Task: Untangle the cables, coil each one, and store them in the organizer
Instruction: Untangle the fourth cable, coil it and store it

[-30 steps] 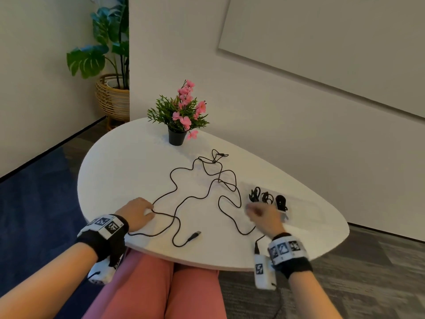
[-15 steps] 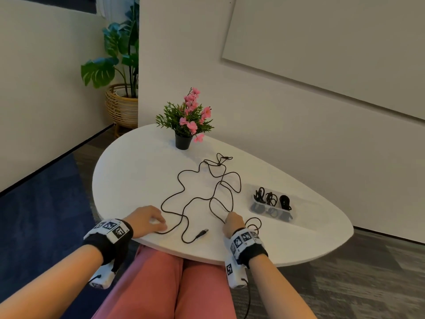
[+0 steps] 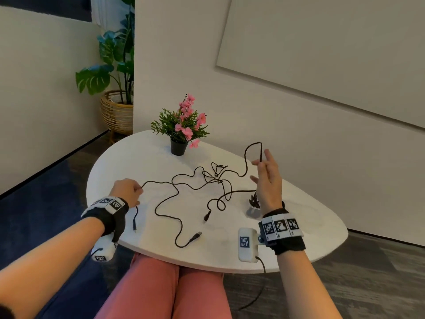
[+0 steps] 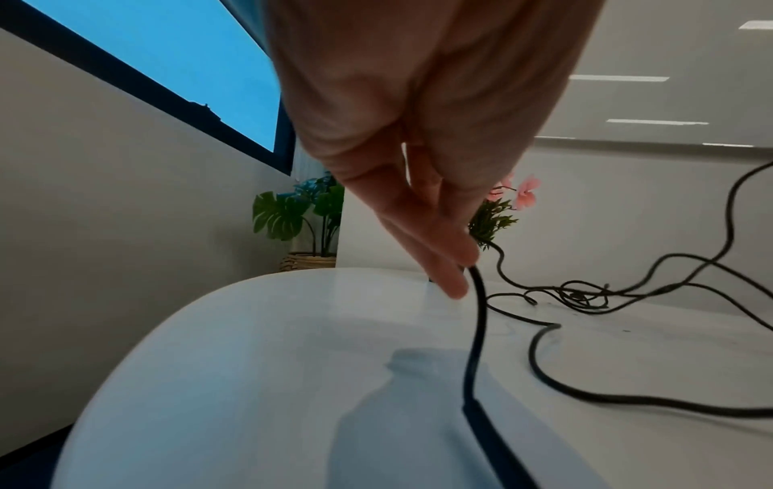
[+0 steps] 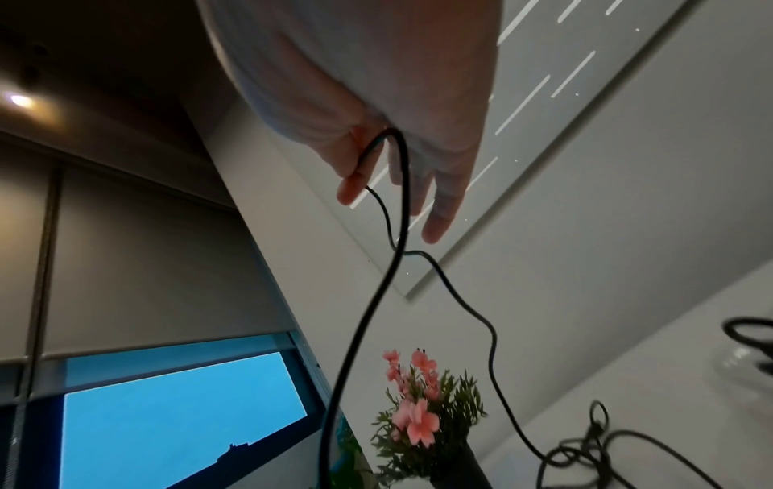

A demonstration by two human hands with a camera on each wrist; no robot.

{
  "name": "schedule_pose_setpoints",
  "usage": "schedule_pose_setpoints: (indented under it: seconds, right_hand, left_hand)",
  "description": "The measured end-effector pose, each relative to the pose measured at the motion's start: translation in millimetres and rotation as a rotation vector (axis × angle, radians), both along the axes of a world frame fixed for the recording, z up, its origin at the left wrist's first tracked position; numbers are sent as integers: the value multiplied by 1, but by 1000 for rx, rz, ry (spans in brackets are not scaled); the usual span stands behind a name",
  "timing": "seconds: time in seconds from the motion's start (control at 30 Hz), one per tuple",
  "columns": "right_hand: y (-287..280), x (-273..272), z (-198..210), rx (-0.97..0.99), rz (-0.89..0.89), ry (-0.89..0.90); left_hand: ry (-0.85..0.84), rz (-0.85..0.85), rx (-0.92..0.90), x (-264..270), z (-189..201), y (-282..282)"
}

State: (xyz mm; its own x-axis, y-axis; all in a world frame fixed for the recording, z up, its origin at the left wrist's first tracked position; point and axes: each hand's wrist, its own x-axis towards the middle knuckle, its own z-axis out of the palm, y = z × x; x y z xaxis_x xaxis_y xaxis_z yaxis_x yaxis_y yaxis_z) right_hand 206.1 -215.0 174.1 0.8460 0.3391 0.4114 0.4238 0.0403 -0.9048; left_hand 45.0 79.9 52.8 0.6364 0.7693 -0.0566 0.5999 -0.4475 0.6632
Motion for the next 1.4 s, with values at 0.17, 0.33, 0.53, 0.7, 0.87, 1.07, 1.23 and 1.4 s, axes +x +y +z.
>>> schedule_pose_setpoints:
  seconds: [0.17,0.33,0.53,0.7,0.87,1.07,1.23,1.4]
  right_hand:
    - [-3,-3,22,22,30,-110]
    - [-1,-25,45,80,114,-197]
    - [-2,-39,59,126,172,-224]
    - [-21,-44,77,254,152,-251]
    - [-47,-26,86,366,82,-144]
    - [-58,7,74,520,92,185]
    - [-25,18,60,370,47,257]
    - [27,22,27,-93,67,202]
  left_hand:
    - [354,-182,202,16,5,-13]
    - [87,-409,260,39,34,-72]
    - [-165,-589,260,85,66,-138]
    - [132,-652,352,109,61,-137]
    - [349,-721,304,115,45,-116]
    - [-98,-488,108,113,78,-80]
    - [-367,-386,169,104,133,-59]
    - [-553,-360,245,90,175,-64]
